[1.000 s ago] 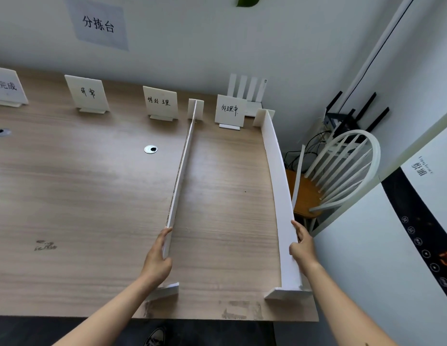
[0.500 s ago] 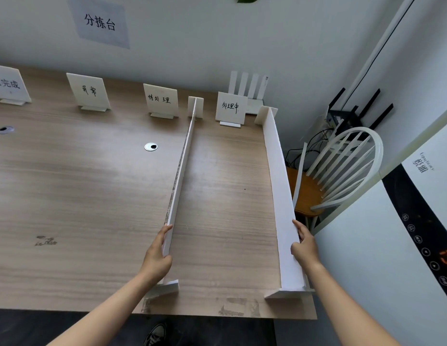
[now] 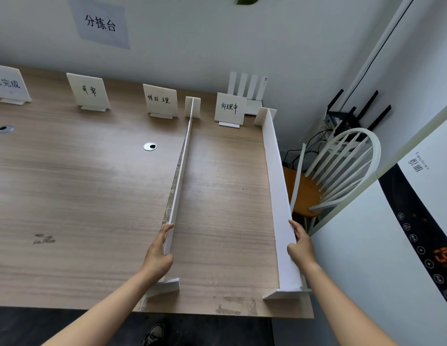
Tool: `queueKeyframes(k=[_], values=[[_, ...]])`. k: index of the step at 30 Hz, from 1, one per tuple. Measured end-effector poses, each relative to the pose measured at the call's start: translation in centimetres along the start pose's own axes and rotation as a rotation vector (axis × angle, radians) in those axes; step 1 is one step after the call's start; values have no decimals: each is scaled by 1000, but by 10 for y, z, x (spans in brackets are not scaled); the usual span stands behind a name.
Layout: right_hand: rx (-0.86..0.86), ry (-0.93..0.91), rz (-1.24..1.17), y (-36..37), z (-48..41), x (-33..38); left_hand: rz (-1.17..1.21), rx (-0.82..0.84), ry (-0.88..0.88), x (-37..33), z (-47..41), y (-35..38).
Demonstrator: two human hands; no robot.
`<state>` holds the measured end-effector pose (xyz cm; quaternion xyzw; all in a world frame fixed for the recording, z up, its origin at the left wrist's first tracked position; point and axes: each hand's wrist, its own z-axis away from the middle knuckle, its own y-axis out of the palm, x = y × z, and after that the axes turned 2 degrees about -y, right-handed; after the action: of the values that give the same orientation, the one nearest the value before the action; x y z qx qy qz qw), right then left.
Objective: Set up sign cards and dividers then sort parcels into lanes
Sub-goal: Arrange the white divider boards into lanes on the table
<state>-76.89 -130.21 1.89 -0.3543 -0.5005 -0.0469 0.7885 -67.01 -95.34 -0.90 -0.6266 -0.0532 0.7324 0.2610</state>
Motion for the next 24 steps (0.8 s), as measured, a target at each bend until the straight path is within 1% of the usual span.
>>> queueKeyframes(k=[17, 24], values=[[24, -14, 26, -9, -3, -8, -27, -22, -5, -6, 0, -5], [41, -7, 6, -12, 1, -4, -52, -3, -8, -7, -1, -10]])
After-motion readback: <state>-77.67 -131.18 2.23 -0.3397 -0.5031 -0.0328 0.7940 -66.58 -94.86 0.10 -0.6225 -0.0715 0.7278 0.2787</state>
